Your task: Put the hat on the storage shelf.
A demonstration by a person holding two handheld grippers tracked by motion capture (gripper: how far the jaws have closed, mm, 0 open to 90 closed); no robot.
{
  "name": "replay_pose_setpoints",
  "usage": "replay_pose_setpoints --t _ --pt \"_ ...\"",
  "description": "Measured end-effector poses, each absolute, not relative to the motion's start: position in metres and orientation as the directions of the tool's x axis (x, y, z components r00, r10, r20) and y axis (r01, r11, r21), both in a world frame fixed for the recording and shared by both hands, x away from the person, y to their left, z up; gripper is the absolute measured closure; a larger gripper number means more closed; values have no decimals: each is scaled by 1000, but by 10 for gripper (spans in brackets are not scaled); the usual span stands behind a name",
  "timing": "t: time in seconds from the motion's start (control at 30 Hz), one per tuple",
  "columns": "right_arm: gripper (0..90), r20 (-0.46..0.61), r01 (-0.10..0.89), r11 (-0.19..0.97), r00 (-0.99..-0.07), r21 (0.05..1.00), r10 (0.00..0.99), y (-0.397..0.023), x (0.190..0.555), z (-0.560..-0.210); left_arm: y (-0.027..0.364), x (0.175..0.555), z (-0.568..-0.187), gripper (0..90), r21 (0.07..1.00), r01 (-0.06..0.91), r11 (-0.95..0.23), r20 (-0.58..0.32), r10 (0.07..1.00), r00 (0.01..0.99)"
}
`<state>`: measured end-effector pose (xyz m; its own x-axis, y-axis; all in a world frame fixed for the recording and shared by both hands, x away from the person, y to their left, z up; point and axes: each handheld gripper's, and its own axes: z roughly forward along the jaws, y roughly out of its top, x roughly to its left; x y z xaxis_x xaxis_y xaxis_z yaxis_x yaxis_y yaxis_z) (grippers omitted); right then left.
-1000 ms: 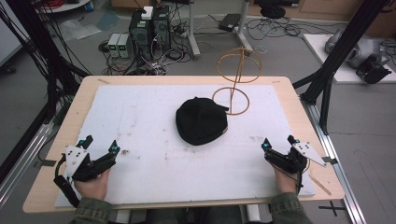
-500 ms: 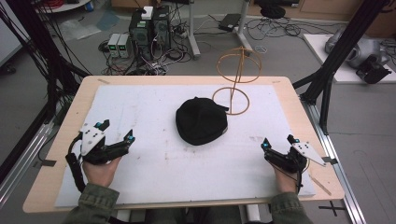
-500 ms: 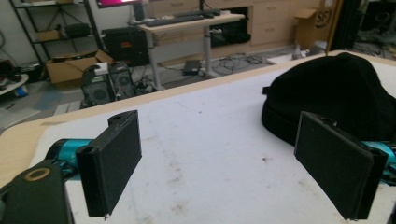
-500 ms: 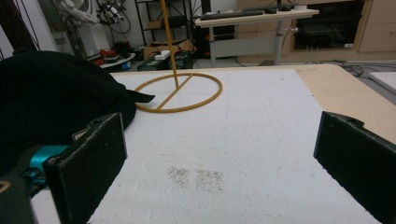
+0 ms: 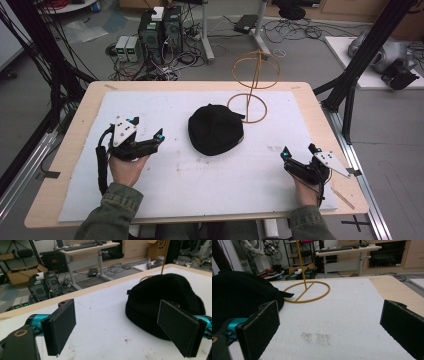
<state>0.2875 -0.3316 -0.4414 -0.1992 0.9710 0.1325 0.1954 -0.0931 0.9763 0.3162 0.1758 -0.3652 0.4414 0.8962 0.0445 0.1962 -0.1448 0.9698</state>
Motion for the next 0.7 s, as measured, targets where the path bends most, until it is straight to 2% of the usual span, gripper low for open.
replay_pose_setpoints --t 0.4,0.7 --pt "16 142 191 -104 -194 976 971 -333 289 -441 144 343 -357 169 954 258 -153 2 863 505" --pt "16 154 193 -117 -189 974 970 -334 290 -441 119 360 -349 169 944 272 -187 10 840 543"
